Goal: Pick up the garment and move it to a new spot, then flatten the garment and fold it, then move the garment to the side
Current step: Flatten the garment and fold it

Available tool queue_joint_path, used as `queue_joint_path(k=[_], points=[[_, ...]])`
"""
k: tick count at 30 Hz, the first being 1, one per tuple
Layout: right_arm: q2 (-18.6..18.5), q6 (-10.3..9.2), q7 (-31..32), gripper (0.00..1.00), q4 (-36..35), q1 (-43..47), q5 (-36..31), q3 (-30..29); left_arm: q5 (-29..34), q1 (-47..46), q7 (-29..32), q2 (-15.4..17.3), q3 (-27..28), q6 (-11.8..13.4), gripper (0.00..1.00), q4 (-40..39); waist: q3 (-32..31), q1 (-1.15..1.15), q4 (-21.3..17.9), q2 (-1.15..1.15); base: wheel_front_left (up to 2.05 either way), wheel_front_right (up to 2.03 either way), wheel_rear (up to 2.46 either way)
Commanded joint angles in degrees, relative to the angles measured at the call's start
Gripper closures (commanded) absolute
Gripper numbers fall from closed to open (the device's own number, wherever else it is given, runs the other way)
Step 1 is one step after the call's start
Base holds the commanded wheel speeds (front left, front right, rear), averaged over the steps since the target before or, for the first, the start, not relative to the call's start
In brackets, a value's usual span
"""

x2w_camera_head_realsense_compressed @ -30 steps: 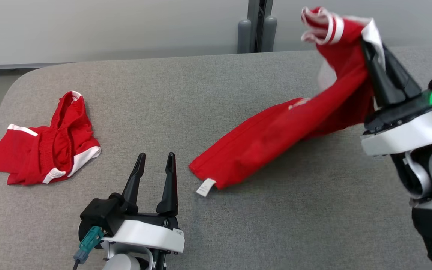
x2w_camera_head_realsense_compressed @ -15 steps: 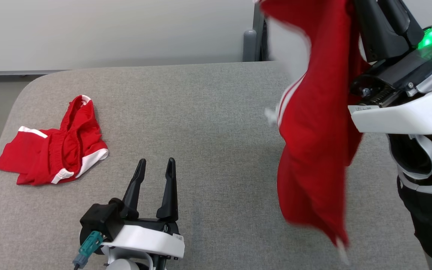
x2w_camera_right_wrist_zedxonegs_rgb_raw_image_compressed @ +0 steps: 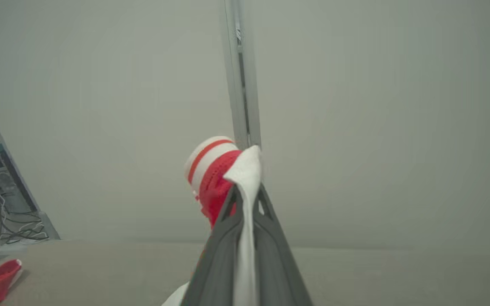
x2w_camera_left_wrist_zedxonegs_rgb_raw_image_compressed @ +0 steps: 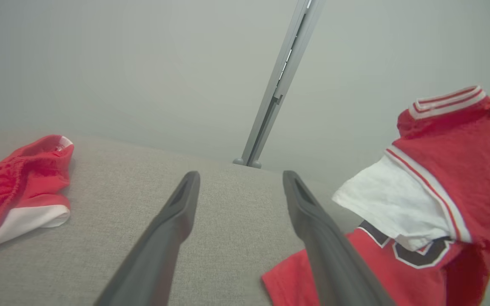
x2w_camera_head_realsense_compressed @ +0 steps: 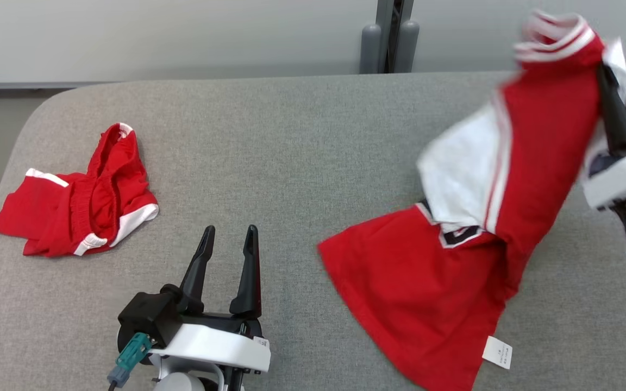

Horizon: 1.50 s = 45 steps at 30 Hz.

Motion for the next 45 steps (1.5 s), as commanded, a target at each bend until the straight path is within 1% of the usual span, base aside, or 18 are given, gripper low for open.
queue_joint_path(k=[1,3,6,7,10,11,12,17,20,23,26,28,30,33,37,41,45], points=[[-1.31,0.02,-1.54,1.00,4.07,0.61,0.23,-1.10,0.42,-1.28,-0.08,0.21,-0.02,0.20,0.00,-0.03,0.87,0.00,0.13,0.00,0.00,0.00,0.00],[-3.05,0.02,-3.01,1.00,9.84,1.10,-0.42,-2.11,0.58,-1.58,-0.08,0.21,-0.17,0.17,0.00,0.06,1.44,0.00,0.27,0.00,0.00,0.00,0.00],[-4.35,0.02,-5.50,1.00,17.03,1.03,-1.12,-3.51,0.73,-1.88,-0.08,0.21,-0.25,0.22,0.00,0.21,2.02,0.00,0.41,0.00,0.00,0.00,0.00],[-4.35,0.02,-5.50,1.00,17.03,1.03,-1.12,-3.51,0.73,-1.88,-0.08,0.21,-0.25,0.22,0.00,0.21,2.02,0.00,0.41,0.00,0.00,0.00,0.00],[-5.66,0.02,-7.55,1.00,23.27,0.51,-2.34,-5.01,0.91,-2.13,-0.08,0.21,-0.06,0.35,0.00,0.24,2.33,0.00,0.24,0.00,0.00,0.00,0.00],[-5.90,0.01,-8.45,0.62,25.29,0.20,-3.12,-6.05,0.99,-2.15,-0.08,0.21,-0.01,0.31,0.00,0.26,2.36,0.00,0.14,0.00,0.00,0.00,0.00],[-5.69,0.01,-8.99,0.00,27.14,-0.06,-3.79,-6.83,0.95,-2.15,-0.08,0.19,0.04,0.33,0.00,0.30,2.33,0.00,0.01,0.00,0.00,0.00,0.00],[-4.92,0.01,-11.23,0.00,33.20,-1.62,-5.81,-9.80,0.94,-2.17,-0.08,0.21,0.08,0.36,0.00,0.55,1.81,0.00,-1.01,0.00,0.00,0.00,0.00],[-4.15,0.02,-12.68,0.00,33.89,-2.86,-6.41,-10.42,0.93,-1.98,-0.08,0.21,0.08,0.29,0.00,0.61,1.24,0.00,-1.68,0.00,0.00,0.00,0.00],[-3.38,0.02,-14.24,0.00,31.91,-3.82,-5.64,-10.82,0.86,-1.63,-0.08,0.21,0.17,0.13,0.00,0.71,0.63,0.00,-2.32,0.00,0.00,0.00,0.00],[-1.97,0.02,-15.54,0.00,26.30,-3.53,-3.81,-8.65,0.81,-1.27,-0.08,0.21,0.01,-0.03,0.00,0.76,0.10,0.00,-2.90,0.00,0.00,0.00,0.00],[-2.38,0.02,-16.07,0.00,20.05,-1.58,-4.28,-6.11,0.70,-1.03,-0.08,0.21,-0.21,-0.04,0.00,0.85,-0.24,0.00,-3.32,0.00,0.00,0.00,0.00],[-1.75,0.00,-16.29,0.00,13.52,0.94,-3.52,-4.48,0.15,-0.85,-0.08,0.21,-0.18,0.09,0.00,0.71,-0.45,0.00,-3.81,0.00,0.00,0.00,0.00],[-0.34,0.01,-16.30,0.00,3.63,5.04,-3.04,-5.13,-0.25,-1.24,-0.08,0.21,-0.21,0.03,0.00,0.36,-0.58,0.00,-4.33,0.00,0.00,0.00,0.00],[3.26,0.01,-16.24,0.00,-7.20,11.95,-3.43,-7.00,-0.74,-1.59,-0.07,0.20,-1.09,-0.23,0.00,0.58,-0.68,0.00,-4.98,0.00,0.00,0.00,0.00],[6.79,0.01,-16.23,0.00,-13.84,18.38,-5.28,-8.21,-1.31,-1.58,-0.08,0.22,-2.88,-0.76,0.00,1.87,-0.53,0.00,-5.48,0.00,0.00,0.00,0.00],[9.24,0.01,-16.24,0.00,-16.76,22.37,-7.38,-9.68,-2.26,-1.81,-0.08,0.19,-4.05,-0.74,0.00,3.12,-0.12,0.00,-6.09,0.00,0.00,0.00,0.00]])
